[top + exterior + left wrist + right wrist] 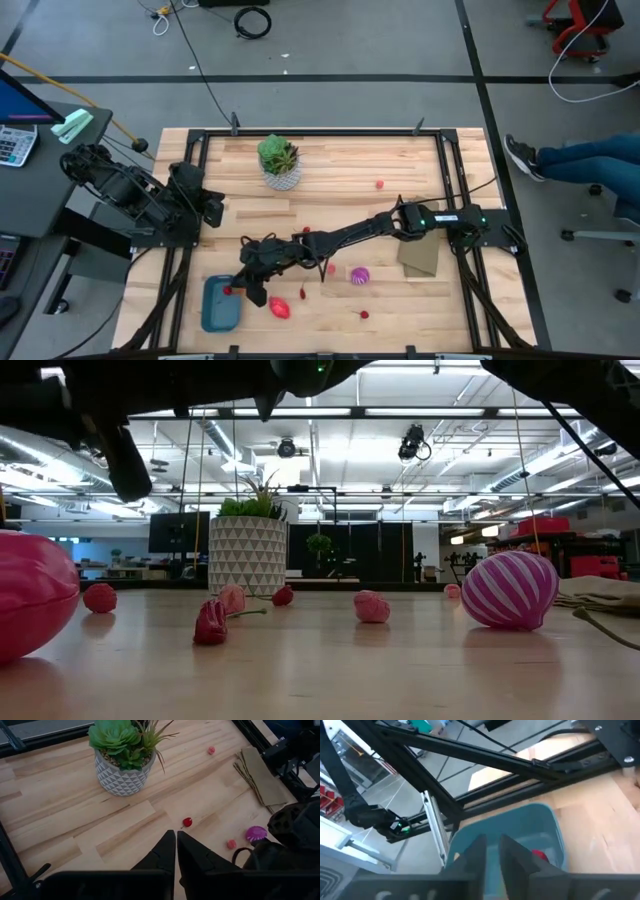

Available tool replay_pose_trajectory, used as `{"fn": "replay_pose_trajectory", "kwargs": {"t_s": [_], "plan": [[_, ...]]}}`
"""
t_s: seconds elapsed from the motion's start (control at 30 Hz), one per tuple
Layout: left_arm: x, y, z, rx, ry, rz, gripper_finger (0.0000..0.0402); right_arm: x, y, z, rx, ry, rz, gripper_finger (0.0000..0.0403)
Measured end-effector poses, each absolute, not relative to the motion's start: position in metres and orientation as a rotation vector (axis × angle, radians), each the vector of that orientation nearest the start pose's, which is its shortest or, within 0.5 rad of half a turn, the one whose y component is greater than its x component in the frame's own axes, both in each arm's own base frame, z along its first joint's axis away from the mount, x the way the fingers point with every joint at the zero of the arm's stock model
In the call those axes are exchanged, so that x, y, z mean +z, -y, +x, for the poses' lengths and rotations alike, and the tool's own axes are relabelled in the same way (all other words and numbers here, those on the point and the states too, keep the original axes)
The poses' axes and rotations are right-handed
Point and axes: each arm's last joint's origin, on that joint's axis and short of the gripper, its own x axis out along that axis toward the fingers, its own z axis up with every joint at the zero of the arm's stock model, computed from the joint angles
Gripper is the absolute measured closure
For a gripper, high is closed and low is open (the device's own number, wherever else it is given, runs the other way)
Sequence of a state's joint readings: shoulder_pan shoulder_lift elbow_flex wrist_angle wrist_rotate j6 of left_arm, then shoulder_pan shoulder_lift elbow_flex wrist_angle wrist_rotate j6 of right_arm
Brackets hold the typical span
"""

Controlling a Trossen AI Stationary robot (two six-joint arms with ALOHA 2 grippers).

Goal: Pick and placing Produce into tupperware
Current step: Adjust the bin

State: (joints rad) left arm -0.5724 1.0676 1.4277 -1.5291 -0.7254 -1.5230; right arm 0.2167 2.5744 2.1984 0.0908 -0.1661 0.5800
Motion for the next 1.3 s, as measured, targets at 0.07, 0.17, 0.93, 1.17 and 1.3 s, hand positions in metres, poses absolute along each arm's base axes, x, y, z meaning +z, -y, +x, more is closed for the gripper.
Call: {"fn": "replay_pose_trajectory", "kwargs": {"t_s": [0.07, 0.17, 0.93, 1.17, 1.3], "plan": [[0.395, 0.057, 0.124, 0.741, -0.581, -0.705, 0.0379, 0.184, -0.130, 0.570, 0.284, -0.384, 0.559, 0.0313], [0.395, 0.057, 0.125, 0.741, -0.581, -0.705, 0.0383, 0.185, -0.130, 0.570, 0.287, -0.379, 0.542, 0.0266], [0.370, 0.111, 0.146, 0.523, -1.063, -0.705, 0.0396, 0.243, -0.129, 0.518, 0.294, -0.828, 0.547, 0.0226], [0.343, 0.163, 0.133, 0.620, -1.271, -0.663, 0.0399, 0.290, -0.130, 0.475, 0.166, -0.949, 0.440, 0.0254], [0.330, 0.194, 0.116, 0.714, -1.327, -0.721, 0.0399, 0.316, -0.133, 0.455, 0.124, -0.939, 0.404, 0.0289]]}}
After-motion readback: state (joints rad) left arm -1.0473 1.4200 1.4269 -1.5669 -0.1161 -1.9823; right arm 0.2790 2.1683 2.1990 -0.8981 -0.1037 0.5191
